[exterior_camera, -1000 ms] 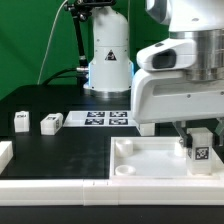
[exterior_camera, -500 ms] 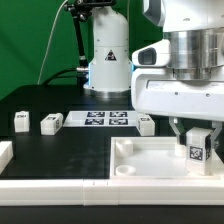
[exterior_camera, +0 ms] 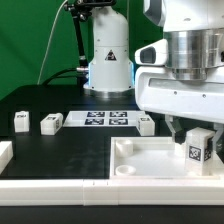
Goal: Assemble one leg
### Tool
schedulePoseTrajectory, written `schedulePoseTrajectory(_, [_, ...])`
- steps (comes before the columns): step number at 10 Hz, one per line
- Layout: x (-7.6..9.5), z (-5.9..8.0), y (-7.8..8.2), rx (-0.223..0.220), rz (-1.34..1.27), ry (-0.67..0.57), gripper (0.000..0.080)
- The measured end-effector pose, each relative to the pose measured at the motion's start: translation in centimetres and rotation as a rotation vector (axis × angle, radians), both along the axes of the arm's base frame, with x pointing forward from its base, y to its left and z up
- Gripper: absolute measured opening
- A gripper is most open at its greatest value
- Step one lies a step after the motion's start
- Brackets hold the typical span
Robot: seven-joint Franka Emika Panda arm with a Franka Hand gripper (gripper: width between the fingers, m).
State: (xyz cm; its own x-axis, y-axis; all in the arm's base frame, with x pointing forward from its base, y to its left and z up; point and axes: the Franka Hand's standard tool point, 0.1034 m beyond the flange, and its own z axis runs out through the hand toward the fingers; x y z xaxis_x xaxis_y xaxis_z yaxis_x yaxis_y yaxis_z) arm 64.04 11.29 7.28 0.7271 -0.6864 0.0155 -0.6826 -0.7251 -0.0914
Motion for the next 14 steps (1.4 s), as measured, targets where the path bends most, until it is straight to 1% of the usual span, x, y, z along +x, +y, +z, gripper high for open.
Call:
schedulePoseTrajectory(1, [-0.04,-0.01,0.21,-0.006,0.067,-0.003,0.0523])
schedulePoseTrajectory(2, [-0.11,-0.03,0.46,-0.013,0.176,-0.008,0.0619])
schedulePoseTrajectory(3, [-0.11,-0.03,0.63,-0.020,0.296,-0.016,0.0619])
schedulePoseTrajectory(4, [-0.14,-0.03,0.75,-0.026,0.386,-0.021,0.0645])
schedulePoseTrajectory(5, [-0.18,-0.04,0.98,-0.030,0.448,-0.025,0.0648])
schedulePoseTrajectory(6, [-0.12,-0.02,1.04,-0.053,0.588,-0.035,0.0648])
schedulePoseTrajectory(8, [0.05,0.06,1.11,-0.100,0.787,-0.046,0.0649])
schedulePoseTrajectory(9, [0.09,0.07,0.97,-0.114,0.881,-0.048,0.0649])
schedulePoseTrajectory(11, [-0.02,0.03,0.64,-0.120,1.018,-0.040,0.0649])
schedulePoseTrajectory(13, [0.00,0.01,0.57,-0.122,1.035,-0.041,0.0649])
schedulePoseTrajectory(14, [0.00,0.01,0.58,-0.119,1.016,-0.041,0.0527])
